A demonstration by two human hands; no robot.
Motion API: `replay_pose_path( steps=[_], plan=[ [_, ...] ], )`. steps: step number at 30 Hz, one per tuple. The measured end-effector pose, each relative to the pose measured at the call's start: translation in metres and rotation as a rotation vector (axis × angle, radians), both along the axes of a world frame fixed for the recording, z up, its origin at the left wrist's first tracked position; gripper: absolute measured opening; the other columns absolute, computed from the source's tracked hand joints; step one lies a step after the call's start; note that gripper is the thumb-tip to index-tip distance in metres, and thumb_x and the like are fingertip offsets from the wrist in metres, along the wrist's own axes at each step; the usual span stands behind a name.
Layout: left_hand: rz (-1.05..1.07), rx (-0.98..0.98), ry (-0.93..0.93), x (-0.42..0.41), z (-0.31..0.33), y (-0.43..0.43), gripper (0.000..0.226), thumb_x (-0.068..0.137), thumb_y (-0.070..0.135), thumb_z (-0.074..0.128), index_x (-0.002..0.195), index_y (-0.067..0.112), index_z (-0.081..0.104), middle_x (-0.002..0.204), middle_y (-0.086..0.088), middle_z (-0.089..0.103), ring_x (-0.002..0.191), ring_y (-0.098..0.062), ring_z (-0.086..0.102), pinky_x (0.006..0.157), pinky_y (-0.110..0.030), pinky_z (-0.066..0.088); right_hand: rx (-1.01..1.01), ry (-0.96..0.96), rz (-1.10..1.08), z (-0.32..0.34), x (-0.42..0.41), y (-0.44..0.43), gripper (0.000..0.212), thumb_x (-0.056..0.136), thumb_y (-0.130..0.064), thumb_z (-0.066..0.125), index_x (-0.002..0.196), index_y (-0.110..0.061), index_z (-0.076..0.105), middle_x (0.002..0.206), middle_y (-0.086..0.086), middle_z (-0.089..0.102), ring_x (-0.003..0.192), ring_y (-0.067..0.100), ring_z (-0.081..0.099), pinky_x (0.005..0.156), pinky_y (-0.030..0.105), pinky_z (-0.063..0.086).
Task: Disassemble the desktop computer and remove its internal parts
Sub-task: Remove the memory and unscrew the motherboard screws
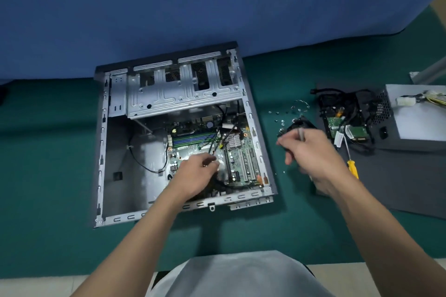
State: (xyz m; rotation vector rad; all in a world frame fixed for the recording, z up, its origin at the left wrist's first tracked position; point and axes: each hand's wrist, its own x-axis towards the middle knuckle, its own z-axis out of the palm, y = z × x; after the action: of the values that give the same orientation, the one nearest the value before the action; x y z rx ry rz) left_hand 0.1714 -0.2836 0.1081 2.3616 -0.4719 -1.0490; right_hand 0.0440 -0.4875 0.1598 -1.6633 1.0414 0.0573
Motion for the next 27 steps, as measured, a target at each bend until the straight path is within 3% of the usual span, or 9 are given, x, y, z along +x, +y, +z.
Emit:
replay_pose_path(
  steps=[2,5,10,13,15,17,20,24,27],
  plan=[
    [0.023,0.063,-0.125,0.02,-0.009,0.006,0.042,0.098,0.034,0.049,0.136,0.018,0.051,0.13,-0.005,0.059,0.115,-0.022,0.056,0.099,-0.038,0.045,0.039,-0.088,0.11,0.032,0.023,0.016,0.015,0.093,-0.026,0.056,0.085,-0.019,0.067,0.055,-0.002,0.064,0.034,0.0,0.042,0.041,0.017,0.032],
    [-0.065,0.152,-0.265,0.046,-0.029,0.02,0.059,0.098,0.037,0.049,0.15,0.017,0.028,0.158,-0.004,0.025,0.145,-0.022,0.021,0.118,-0.041,0.022,-0.06,-0.083,0.369,0.044,0.063,0.048,0.019,0.095,-0.029,0.05,0.087,-0.023,0.066,0.067,-0.004,0.07,0.035,-0.002,0.041,0.039,0.018,0.033],
    [-0.23,0.261,-0.199,0.076,-0.057,0.044,0.078,0.098,0.034,0.049,0.155,0.015,0.0,0.163,-0.001,-0.005,0.149,-0.016,-0.004,0.12,-0.034,0.006,-0.378,0.187,0.663,-0.016,0.12,0.095,0.02,0.097,-0.016,0.043,0.108,-0.011,0.059,0.09,0.002,0.063,0.064,0.011,0.061,0.055,0.024,0.049],
    [-0.277,0.244,-0.192,0.081,-0.063,0.051,0.078,0.097,0.031,0.05,0.154,0.018,-0.001,0.163,0.0,-0.002,0.149,-0.017,0.004,0.119,-0.039,0.02,-0.578,0.285,0.771,-0.052,0.133,0.104,0.044,0.091,-0.008,0.048,0.135,-0.012,0.047,0.14,0.007,0.049,0.104,0.023,0.062,0.081,0.034,0.051],
    [-0.239,0.217,-0.184,0.083,-0.064,0.054,0.075,0.096,0.029,0.051,0.153,0.02,0.004,0.162,-0.001,0.006,0.146,-0.021,0.019,0.114,-0.044,0.031,-0.636,0.349,0.846,-0.067,0.138,0.104,0.056,0.087,-0.002,0.047,0.141,-0.013,0.04,0.156,0.005,0.027,0.101,0.024,0.064,0.074,0.032,0.053],
    [-0.213,0.2,-0.178,0.086,-0.063,0.055,0.071,0.097,0.028,0.05,0.153,0.021,0.008,0.162,-0.001,0.012,0.142,-0.024,0.03,0.111,-0.045,0.035,-0.645,0.409,0.878,-0.077,0.142,0.103,0.063,0.082,0.003,0.044,0.142,-0.012,0.036,0.157,0.006,0.021,0.084,0.022,0.065,0.06,0.03,0.052],
    [-0.202,0.203,-0.177,0.089,-0.062,0.058,0.069,0.098,0.03,0.048,0.154,0.024,0.008,0.162,0.004,0.008,0.144,-0.02,0.027,0.113,-0.044,0.033,-0.669,0.468,0.827,-0.085,0.141,0.099,0.052,0.085,-0.003,0.045,0.136,-0.008,0.037,0.15,0.008,0.036,0.066,0.019,0.057,0.05,0.029,0.045],
    [-0.189,0.175,-0.262,0.087,-0.062,0.061,0.065,0.098,0.03,0.048,0.154,0.02,0.015,0.16,0.0,0.018,0.146,-0.019,0.021,0.117,-0.039,0.024,-0.678,0.524,0.758,-0.09,0.139,0.093,0.044,0.091,-0.012,0.037,0.134,-0.008,0.04,0.153,0.01,0.031,0.076,0.024,0.061,0.058,0.031,0.043],
    [-0.232,0.186,-0.409,0.094,-0.062,0.057,0.056,0.097,0.028,0.051,0.147,0.013,0.032,0.15,-0.007,0.038,0.138,-0.024,0.032,0.114,-0.038,0.028,-0.655,0.585,0.708,-0.092,0.145,0.088,0.031,0.099,-0.027,0.034,0.121,-0.011,0.049,0.137,0.011,0.05,0.078,0.023,0.058,0.06,0.031,0.04]
  ],
)
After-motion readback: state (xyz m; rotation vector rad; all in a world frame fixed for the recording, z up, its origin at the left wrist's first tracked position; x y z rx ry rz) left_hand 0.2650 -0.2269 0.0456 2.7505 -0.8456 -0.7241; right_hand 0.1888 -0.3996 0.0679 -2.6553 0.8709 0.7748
